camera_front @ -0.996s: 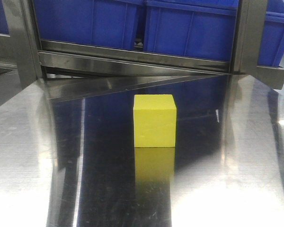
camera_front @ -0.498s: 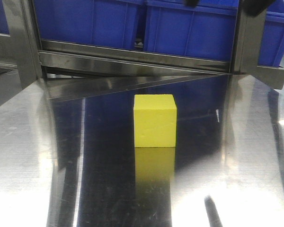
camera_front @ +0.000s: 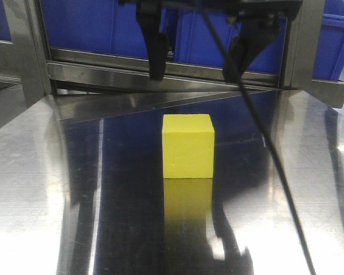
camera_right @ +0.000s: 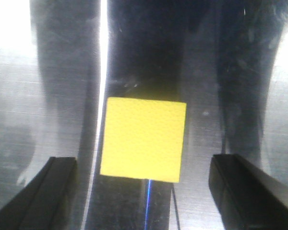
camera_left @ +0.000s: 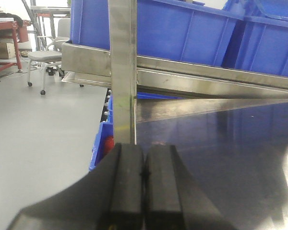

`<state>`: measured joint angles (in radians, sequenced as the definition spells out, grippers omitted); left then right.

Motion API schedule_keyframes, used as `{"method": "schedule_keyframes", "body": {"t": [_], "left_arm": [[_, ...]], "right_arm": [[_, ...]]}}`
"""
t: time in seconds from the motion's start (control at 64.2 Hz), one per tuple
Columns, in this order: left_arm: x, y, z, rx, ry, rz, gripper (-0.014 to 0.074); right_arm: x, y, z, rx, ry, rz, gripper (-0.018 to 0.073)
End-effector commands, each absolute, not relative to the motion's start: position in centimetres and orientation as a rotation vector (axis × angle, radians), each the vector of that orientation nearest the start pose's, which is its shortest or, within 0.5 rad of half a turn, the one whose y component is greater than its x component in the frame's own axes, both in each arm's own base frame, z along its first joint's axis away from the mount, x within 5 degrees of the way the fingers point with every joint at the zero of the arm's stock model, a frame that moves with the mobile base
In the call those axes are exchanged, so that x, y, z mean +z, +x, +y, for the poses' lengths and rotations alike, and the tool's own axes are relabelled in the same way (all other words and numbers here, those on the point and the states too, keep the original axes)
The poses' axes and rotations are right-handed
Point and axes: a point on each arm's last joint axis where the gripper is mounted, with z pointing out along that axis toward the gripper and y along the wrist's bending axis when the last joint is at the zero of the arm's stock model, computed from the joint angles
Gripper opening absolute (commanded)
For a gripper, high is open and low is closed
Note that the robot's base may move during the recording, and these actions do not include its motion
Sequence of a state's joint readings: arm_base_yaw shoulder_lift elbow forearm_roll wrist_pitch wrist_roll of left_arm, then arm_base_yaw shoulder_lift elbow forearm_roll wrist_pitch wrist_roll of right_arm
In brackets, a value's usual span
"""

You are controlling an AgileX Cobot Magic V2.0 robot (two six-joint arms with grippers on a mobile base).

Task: Place yellow foam block on left shelf second layer
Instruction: 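Lower the open right gripper over the yellow foam block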

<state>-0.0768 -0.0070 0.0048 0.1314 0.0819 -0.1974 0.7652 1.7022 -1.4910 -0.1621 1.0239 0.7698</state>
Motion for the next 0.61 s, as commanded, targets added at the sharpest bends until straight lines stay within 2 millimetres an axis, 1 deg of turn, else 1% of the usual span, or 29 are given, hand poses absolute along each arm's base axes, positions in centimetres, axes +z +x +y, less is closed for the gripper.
{"method": "schedule_keyframes", "body": {"t": [0.0,0.233,0.42,0.592], "left_arm": [[20.3,5.7,-0.5,-0.125,0.009,1.51,0.0136],[20.3,5.7,-0.5,-0.125,0.009,1.51,0.0136],[20.3,5.7,-0.5,-0.125,0.009,1.51,0.0136],[20.3,5.7,-0.5,-0.125,0.009,1.51,0.0136]], "right_arm": [[32.8,27.3,24.2,0.293,-0.062,2.633,0.0624],[31.4,27.8,24.8,0.252,-0.082,2.653,0.0624],[30.3,28.3,25.4,0.252,-0.092,2.654,0.0624],[29.2,28.8,25.7,0.21,-0.104,2.668,0.0624]]}}
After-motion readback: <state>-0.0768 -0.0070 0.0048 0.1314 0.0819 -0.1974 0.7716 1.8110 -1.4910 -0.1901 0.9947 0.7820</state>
